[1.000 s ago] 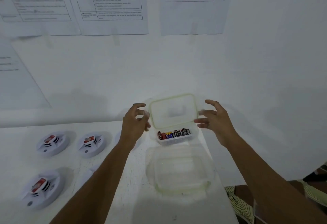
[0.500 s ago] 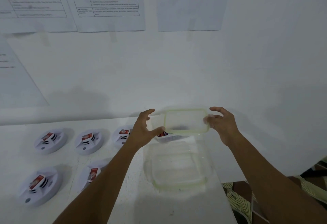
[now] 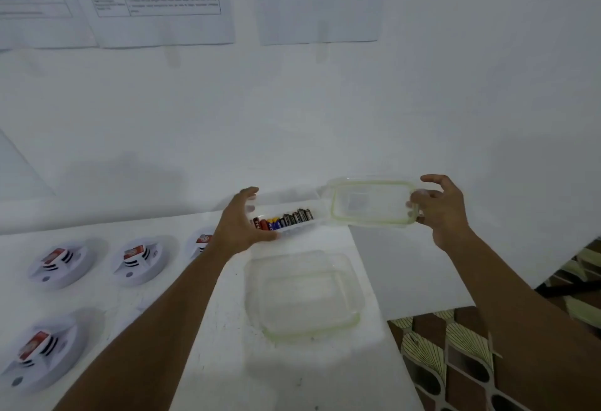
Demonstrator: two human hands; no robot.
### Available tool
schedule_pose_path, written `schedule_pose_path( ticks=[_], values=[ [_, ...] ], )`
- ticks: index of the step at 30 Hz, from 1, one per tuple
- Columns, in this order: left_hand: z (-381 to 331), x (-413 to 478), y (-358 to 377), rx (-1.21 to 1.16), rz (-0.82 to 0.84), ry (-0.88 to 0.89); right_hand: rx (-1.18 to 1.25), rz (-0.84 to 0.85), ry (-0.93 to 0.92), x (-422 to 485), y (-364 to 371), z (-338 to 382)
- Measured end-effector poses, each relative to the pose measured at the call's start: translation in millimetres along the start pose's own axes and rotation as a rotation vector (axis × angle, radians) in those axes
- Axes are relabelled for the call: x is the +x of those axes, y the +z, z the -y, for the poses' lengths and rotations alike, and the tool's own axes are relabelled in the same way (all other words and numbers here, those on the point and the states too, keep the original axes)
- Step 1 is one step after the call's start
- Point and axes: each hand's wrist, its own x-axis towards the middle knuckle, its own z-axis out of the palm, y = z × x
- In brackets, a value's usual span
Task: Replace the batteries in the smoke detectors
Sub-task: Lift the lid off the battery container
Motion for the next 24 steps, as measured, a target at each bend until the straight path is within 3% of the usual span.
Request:
schedule_pose_path(
  ticks=[5,10,14,17,21,24],
  values=[
    [-6,2,-29,-0.027,-0.092,0.023,-0.026,0.118,0.012,-1,16,-13],
    [-13,-10,-19,-0.09,0.053,0.019,-0.098,0.309,0.056,-6,70,-41],
    [-10,-10,5,-0.044,0.115,0.023,-0.203,0.345,0.066,-5,96,-47],
    [-4,-9,17,-0.062,0.153,0.01,-0.295,0.339,0.058,-6,93,-49],
    [-5,-7,25,-0.12,0.244,-0.009,-0.167,0.418,0.093,-16,75,-52],
    [-7,-10,32,-0.103,0.172,-0.048,-0.187,0.465,0.023,-23,68,-57]
  ],
)
